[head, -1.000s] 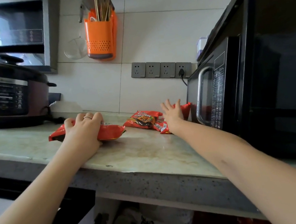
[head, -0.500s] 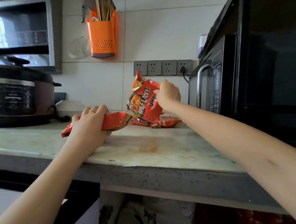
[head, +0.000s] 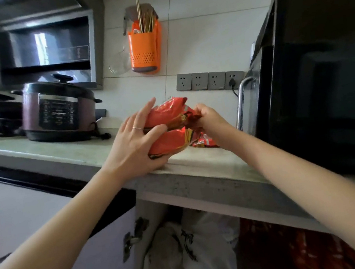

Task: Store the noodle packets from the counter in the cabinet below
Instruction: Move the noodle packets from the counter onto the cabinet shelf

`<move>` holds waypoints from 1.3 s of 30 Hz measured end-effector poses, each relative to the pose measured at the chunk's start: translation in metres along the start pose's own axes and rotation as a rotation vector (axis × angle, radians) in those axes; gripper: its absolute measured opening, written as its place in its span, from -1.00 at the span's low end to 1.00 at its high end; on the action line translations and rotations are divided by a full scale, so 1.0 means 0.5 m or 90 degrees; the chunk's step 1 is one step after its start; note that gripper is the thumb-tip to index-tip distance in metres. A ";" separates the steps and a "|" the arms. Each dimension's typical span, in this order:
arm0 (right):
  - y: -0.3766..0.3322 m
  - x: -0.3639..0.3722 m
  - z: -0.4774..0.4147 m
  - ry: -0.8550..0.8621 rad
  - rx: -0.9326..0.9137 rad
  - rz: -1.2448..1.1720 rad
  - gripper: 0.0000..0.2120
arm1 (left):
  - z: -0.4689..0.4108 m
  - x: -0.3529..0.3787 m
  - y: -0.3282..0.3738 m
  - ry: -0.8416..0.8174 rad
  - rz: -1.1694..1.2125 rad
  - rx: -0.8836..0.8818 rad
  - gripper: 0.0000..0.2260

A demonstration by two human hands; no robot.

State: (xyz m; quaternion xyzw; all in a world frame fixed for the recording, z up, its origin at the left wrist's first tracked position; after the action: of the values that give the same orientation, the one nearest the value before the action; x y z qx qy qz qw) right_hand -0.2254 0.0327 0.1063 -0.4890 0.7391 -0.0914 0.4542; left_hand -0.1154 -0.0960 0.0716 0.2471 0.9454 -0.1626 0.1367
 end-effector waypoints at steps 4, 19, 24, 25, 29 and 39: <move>-0.050 -0.005 0.090 0.123 -0.153 0.183 -0.80 | 0.022 -0.044 0.067 0.052 -0.051 0.092 -0.56; 0.054 0.128 0.567 0.018 -0.575 0.367 -0.13 | 0.323 -0.049 0.323 0.091 0.132 0.151 -0.34; 0.167 0.140 0.621 -0.048 -0.341 0.365 0.12 | 0.362 0.051 0.372 -0.123 0.270 0.004 -0.23; 0.182 0.135 0.626 -0.061 -0.281 0.323 0.13 | 0.364 0.069 0.379 -0.169 0.299 -0.025 -0.20; 0.258 0.105 0.664 -0.096 -0.113 0.150 0.03 | 0.355 0.131 0.431 -0.279 0.384 -0.073 -0.14; 0.421 -0.003 0.754 -0.022 0.139 -0.168 -0.24 | 0.318 0.244 0.471 -0.382 0.711 -0.272 0.10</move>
State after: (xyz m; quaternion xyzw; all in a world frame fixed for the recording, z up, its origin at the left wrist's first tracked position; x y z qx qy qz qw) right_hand -0.0734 0.2567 -0.2299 -0.5315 0.6460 -0.2213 0.5013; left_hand -0.0693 0.0906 -0.1709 0.6112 0.6075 0.0614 0.5035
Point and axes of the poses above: each hand's wrist, its own z-axis away from the middle knuckle, its own x-axis out of the palm, y = z × x, the point moved 9 cm from there along -z, towards the middle knuckle, and after that the axes turned 8 degrees about z, right-handed, at the moved point
